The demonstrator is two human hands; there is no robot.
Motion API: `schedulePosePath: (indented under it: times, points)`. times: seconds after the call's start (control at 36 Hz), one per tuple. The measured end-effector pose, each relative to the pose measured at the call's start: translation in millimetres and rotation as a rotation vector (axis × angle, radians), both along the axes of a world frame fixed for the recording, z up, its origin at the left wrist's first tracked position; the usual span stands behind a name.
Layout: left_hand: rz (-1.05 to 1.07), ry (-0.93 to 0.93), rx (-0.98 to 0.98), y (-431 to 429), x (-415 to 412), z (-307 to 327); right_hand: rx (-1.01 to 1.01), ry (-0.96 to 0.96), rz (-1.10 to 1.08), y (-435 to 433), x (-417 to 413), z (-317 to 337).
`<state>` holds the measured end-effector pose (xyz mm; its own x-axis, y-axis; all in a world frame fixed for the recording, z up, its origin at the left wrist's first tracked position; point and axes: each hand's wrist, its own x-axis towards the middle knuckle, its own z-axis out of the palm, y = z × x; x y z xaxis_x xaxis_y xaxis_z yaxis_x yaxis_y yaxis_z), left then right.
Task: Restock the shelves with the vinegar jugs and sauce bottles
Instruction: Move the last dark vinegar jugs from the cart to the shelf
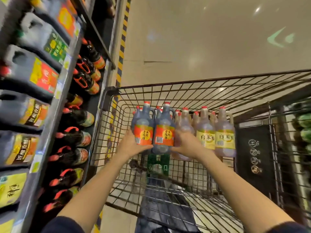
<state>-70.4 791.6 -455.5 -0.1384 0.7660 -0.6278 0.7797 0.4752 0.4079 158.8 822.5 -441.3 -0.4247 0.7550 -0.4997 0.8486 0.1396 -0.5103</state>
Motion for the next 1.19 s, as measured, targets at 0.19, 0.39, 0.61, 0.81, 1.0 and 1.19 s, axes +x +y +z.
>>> schedulePosePath:
  times: [0.19, 0.39, 0.61, 0.81, 1.0, 1.19]
  points:
    - [0.199, -0.138, -0.037, 9.6, -2.3, -49.5, -0.012, 0.049, -0.064, 5.6, -2.6, -19.4]
    - [0.267, -0.082, -0.121, 14.0, 6.7, -34.4, -0.021, 0.069, -0.106, 4.3, -3.6, -29.6]
    - [0.393, -0.249, -0.204, 16.8, -4.0, -24.4, -0.117, 0.13, -0.25, 2.6, -12.6, -32.9]
    - [0.527, -0.512, -0.251, -0.4, -13.9, -3.4, -0.272, 0.075, -0.452, 4.3, -28.0, -42.7]
    - [0.538, -0.639, -0.265, -13.4, -33.3, 23.2, -0.273, 0.016, -0.637, 0.3, -42.4, -52.8]
    - [0.587, -0.676, -0.239, -17.1, -42.9, 39.4, -0.222, 0.065, -0.75, -8.9, -51.2, -44.8]
